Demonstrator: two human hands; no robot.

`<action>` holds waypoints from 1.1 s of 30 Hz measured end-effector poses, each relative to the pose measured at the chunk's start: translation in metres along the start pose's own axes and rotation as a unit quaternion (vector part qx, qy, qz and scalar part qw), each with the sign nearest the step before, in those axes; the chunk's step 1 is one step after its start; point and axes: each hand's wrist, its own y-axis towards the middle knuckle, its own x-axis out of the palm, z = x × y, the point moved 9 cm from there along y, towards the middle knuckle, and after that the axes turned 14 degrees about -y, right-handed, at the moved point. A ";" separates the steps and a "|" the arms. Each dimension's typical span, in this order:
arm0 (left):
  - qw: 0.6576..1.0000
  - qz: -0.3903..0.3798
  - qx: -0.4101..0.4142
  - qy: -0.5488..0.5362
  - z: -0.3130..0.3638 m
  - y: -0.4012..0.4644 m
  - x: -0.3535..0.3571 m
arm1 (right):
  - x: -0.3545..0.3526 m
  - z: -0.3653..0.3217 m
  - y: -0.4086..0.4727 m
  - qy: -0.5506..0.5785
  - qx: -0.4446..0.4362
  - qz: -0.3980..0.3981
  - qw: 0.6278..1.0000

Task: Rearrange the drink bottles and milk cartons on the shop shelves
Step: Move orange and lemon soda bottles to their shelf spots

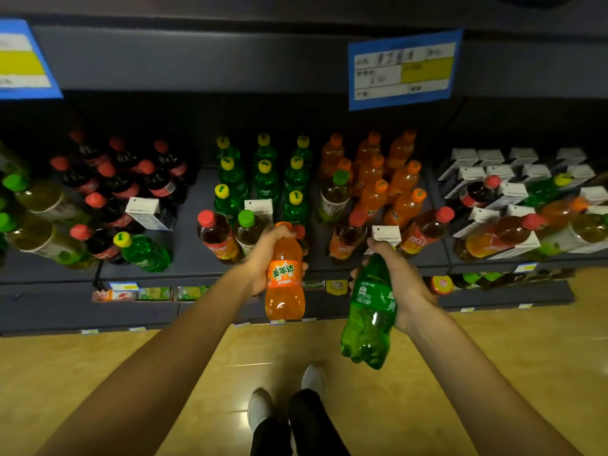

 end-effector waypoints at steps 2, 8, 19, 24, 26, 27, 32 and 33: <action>1.000 0.013 -0.004 0.011 0.001 0.011 0.003 | -0.004 -0.002 0.003 0.005 0.004 -0.005 1.000; 0.999 0.020 -0.035 0.013 -0.006 0.035 0.006 | -0.023 -0.011 0.009 0.001 0.003 0.010 1.000; 0.999 0.023 -0.024 -0.038 -0.004 0.028 0.001 | -0.027 -0.019 0.023 -0.056 -0.022 0.052 0.997; 0.999 0.008 -0.031 -0.039 -0.010 -0.003 -0.009 | -0.006 -0.038 0.029 -0.116 -0.123 0.078 0.982; 0.999 0.006 -0.037 -0.038 -0.013 -0.021 -0.015 | 0.007 -0.052 0.027 -0.153 -0.180 0.097 0.967; 0.999 0.006 -0.040 -0.033 -0.015 -0.030 -0.018 | 0.013 -0.059 0.027 -0.174 -0.212 0.111 0.955; 0.998 0.012 -0.057 -0.033 -0.028 -0.063 -0.046 | 0.047 -0.072 0.032 -0.309 -0.324 0.162 0.879; 0.998 0.014 -0.060 -0.034 -0.032 -0.068 -0.053 | 0.054 -0.074 0.030 -0.334 -0.346 0.171 0.860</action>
